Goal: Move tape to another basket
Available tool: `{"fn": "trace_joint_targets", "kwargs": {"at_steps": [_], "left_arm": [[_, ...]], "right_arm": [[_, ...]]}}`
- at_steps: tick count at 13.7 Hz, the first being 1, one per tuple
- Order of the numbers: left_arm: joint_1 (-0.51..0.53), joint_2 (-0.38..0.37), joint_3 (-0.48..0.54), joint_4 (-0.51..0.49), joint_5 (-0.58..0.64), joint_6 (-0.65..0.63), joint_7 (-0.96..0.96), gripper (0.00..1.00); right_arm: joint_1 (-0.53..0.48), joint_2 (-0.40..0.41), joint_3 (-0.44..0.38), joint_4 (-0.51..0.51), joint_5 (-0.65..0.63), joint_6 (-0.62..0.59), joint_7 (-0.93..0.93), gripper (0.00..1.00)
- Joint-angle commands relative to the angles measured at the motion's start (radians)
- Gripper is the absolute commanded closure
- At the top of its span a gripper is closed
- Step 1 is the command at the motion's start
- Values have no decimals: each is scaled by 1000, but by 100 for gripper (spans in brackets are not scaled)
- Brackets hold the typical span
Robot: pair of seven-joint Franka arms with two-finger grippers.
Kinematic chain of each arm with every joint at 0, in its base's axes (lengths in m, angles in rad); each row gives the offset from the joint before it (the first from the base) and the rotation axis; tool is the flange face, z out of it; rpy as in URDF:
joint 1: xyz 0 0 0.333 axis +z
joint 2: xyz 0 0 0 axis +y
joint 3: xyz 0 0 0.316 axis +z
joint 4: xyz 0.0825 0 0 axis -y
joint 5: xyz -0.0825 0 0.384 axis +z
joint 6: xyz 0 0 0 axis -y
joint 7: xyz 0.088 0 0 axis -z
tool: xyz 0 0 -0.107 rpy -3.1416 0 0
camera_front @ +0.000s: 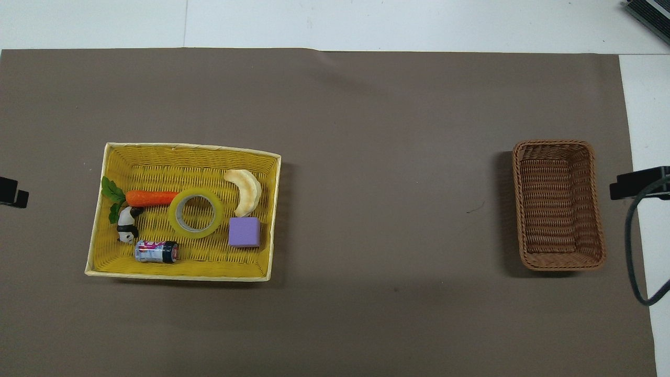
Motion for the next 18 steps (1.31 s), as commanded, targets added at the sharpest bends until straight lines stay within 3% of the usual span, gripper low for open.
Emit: {"fn": "trace_joint_targets", "kwargs": {"at_steps": [1, 7, 12, 18], "left_arm": [[-1, -43, 10, -55, -8, 13, 59, 0], [10, -72, 14, -173, -41, 83, 320, 0], [10, -85, 14, -325, -81, 210, 381, 0], [-23, -111, 8, -552, -85, 453, 374, 0]], "right_arm": [[-16, -7, 7, -12, 4, 10, -16, 0], [-16, -7, 7, -12, 4, 10, -18, 0], [-16, -7, 7, -12, 4, 10, -19, 0], [-16, -7, 7, -12, 4, 10, -19, 0]]}}
